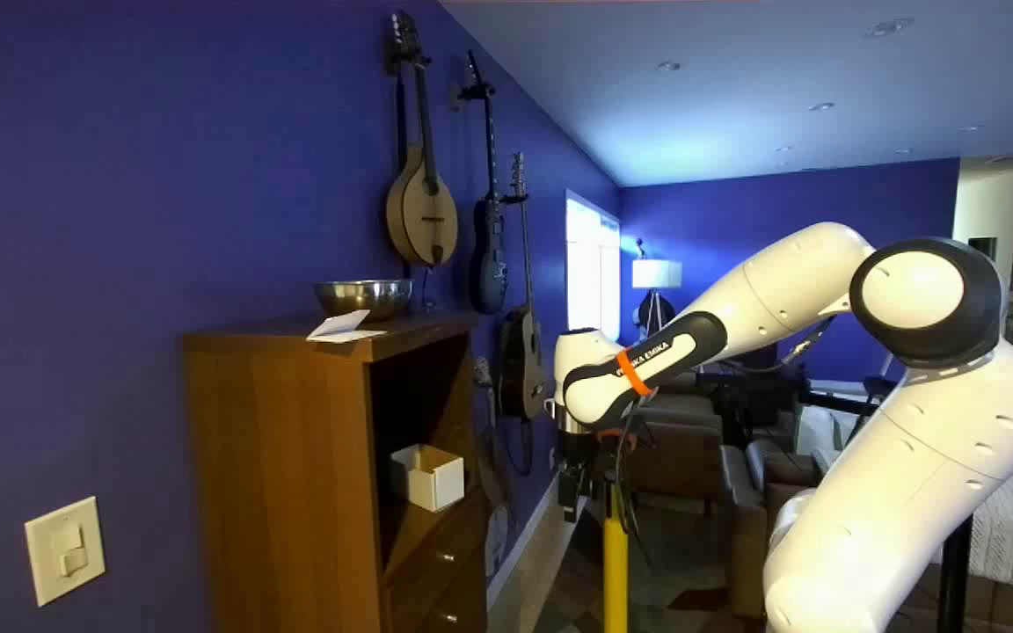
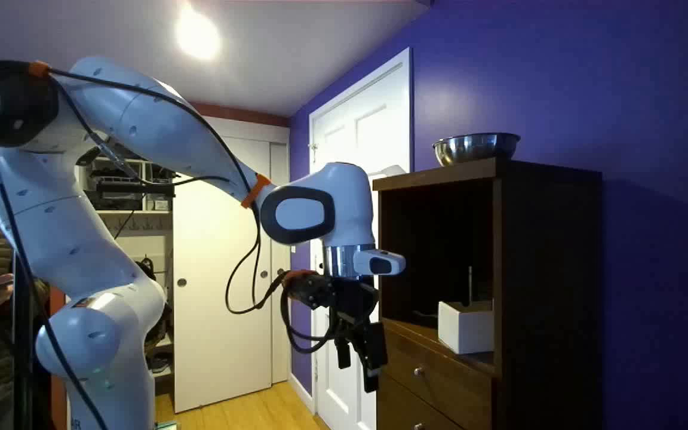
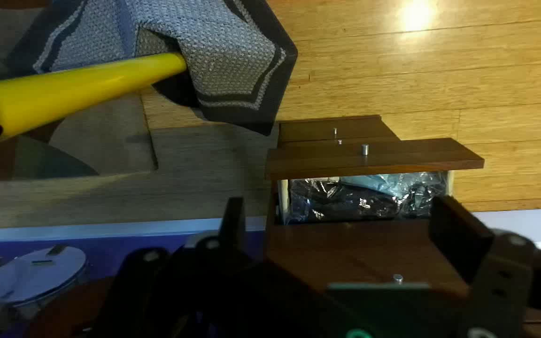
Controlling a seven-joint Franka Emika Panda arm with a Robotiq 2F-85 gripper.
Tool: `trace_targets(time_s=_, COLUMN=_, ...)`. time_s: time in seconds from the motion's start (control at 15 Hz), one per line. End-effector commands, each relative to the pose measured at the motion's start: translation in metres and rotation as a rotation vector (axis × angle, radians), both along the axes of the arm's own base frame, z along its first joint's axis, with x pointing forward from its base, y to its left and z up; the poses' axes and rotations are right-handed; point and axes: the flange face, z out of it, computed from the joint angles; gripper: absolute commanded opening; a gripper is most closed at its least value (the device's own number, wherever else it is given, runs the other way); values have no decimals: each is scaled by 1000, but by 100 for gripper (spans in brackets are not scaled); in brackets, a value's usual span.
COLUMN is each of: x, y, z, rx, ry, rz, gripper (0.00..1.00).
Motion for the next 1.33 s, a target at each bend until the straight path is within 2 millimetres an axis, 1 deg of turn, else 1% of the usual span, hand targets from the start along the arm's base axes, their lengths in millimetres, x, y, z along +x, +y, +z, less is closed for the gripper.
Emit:
trace_targets(time_s=0.0, x=0, y=0, z=0, rx=0, ry=1, rz=0, gripper=100)
trace_targets(time_s=0.53, x=0, y=0, z=0, rx=0, ry=1, rz=0, gripper=100)
trace_targets(time_s=0.6, x=-2, y=-1, z=3, rx=-18, ry=-9, rz=-1, gripper=100)
trace_targets(time_s=0.67, x=-1, y=3, z=-7, rx=-46, ry=10, rz=-25, gripper=100)
trace_targets(time_s=0.8, x=0, y=18, z=-45, rx=-43, ry=106, rz=-20, gripper=100)
trace_targets(time_s=0.87, x=-5, y=31, z=-73, rx=-14, ry=170, rz=10, gripper=100)
trace_targets(time_s=1.0, x=-13, y=52, z=-117, rx=23, ry=236, rz=75, gripper=100)
trace_targets(time_s=1.07, x=3, y=54, z=-135, rx=9, ry=246, rz=91, gripper=100)
trace_targets(time_s=1.2, x=-6, y=69, z=-182, rx=37, ry=300, rz=117, gripper=100)
trace_targets(time_s=1.27, x=-7, y=76, z=-199, rx=34, ry=320, rz=124, gripper=100)
